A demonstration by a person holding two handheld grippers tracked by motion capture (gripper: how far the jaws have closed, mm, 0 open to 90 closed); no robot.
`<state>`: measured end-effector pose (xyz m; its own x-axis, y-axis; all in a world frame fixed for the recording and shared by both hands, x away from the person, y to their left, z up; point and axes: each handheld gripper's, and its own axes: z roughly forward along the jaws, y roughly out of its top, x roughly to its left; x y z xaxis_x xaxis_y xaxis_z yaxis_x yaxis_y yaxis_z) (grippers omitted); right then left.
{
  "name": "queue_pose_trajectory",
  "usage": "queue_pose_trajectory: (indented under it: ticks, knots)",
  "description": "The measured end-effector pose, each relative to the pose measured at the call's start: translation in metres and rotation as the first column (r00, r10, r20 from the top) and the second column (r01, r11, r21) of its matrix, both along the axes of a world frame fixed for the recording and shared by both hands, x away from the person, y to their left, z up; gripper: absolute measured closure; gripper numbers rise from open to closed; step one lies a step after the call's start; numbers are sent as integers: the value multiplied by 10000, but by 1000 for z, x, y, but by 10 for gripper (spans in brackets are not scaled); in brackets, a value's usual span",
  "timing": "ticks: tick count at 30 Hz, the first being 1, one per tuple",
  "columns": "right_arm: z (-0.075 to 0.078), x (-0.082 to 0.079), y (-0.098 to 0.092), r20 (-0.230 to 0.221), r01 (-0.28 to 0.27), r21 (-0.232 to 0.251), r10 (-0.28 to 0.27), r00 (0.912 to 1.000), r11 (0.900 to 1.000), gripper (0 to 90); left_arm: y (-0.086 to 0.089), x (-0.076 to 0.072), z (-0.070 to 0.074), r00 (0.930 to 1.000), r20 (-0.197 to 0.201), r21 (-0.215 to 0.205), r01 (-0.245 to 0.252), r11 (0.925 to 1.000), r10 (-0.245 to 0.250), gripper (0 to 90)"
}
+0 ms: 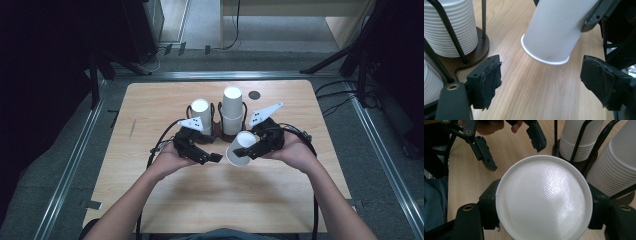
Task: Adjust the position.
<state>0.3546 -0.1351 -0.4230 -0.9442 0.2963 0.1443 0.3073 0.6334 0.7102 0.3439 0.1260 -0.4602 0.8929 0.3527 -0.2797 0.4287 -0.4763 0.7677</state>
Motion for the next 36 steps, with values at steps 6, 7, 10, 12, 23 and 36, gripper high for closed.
queue_pose_trajectory:
  ticks: [6,7,10,12,23,36]
  knots:
    - [-9,-2,6,-122,-9,130,10,9999,9999,310,-1,0,-3,9999,-86,-57,140,9999,-141,128]
    - [-10,-2,7,-113,14,167,-12,9999,9999,309,-1,0,-4,9997,-141,-150,195,9997,-197,127]
    - [-15,-3,8,-218,22,237,-17,9998,9997,310,-1,0,-6,9995,-124,-217,279,9994,-282,123]
    - [-18,-3,9,-249,26,246,-20,9997,9997,310,-2,0,-8,9993,-193,-174,311,9994,-314,123]
    - [-23,-4,16,-368,9,870,23,9993,9962,311,-13,1,-21,9959,-200,226,883,9958,-879,96]
    - [-21,-3,25,-705,-114,1354,211,9973,9907,314,-21,-2,-26,9953,94,326,959,9949,-963,96]
